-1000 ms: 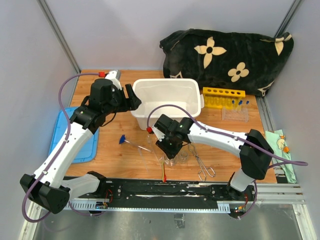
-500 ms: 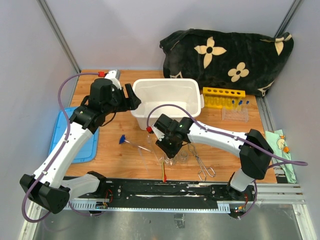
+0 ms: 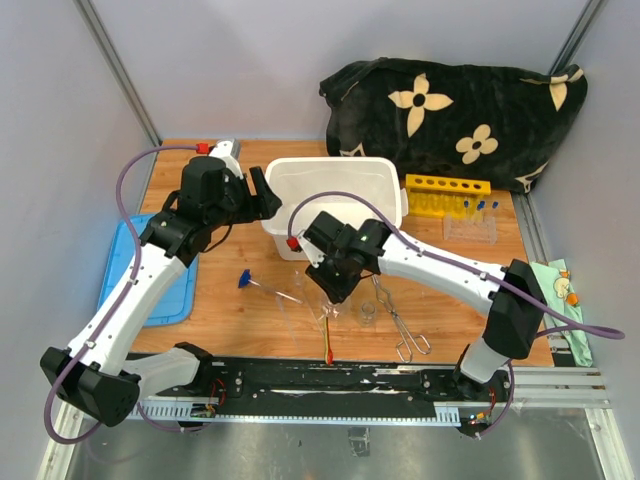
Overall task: Organize the chemistry lab equipment
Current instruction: Pick up the collection bottle at the center of the board, then place the collection bottle in the storage box.
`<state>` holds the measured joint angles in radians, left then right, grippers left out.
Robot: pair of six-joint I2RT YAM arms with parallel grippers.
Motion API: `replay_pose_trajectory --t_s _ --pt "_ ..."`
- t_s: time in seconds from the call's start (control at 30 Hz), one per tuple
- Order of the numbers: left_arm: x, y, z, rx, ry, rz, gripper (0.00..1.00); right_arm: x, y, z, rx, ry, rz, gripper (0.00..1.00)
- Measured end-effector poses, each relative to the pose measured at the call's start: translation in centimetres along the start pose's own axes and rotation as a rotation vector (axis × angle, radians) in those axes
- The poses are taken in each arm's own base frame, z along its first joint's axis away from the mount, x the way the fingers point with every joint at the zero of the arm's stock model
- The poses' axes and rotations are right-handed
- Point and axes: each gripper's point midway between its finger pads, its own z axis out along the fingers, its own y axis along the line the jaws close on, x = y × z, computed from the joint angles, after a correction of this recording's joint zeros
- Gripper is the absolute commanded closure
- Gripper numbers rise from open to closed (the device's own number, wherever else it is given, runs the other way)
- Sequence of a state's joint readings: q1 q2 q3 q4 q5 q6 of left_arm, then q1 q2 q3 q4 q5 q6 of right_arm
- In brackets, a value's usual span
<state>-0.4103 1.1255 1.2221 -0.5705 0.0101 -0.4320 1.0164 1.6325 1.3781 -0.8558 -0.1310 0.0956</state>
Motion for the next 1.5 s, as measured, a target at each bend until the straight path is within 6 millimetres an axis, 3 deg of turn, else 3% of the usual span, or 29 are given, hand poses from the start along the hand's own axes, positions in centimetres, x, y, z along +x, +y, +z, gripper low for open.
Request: replay_pose_trajectory --t_s 0.13,0.43,0.63,1.03,1.2,1.37,1.5 --pt "0.1 0.4 0.3 -0.025 0.0 -0.012 0.25 -1.9 0.2 -2.7 0.005 -0.039 -0.006 0.99" --pt "-0.1 3.2 0.2 -0.197 -0.037 -0.103 0.26 -8.4 0.0 -11.7 0.051 -0.249 -0.047 0.99" --pt "-1.0 5.0 -0.6 -0.323 -0.085 -0.174 0.27 -10.5 -2.7 -13.9 0.085 -0.309 0.011 0.99" --pt "-0.2 6.5 0.5 -0.413 -0.069 -0.195 0.27 -16.6 -9.7 -12.4 0.158 -0.374 0.12 1.0" --pt "-0.2 6.7 1.1 -0.426 -0.062 -0.191 0.27 -17.5 -13.5 -11.4 0.175 -0.393 0.181 1.0" --pt "-0.2 6.6 1.3 -0.422 -0.058 -0.181 0.28 -18.4 -17.2 -8.6 0.174 -0.386 0.233 1.0" --pt "0.2 6.6 2.2 -0.417 -0.031 -0.16 0.28 -20.1 -18.7 -5.2 0.153 -0.387 0.238 1.0"
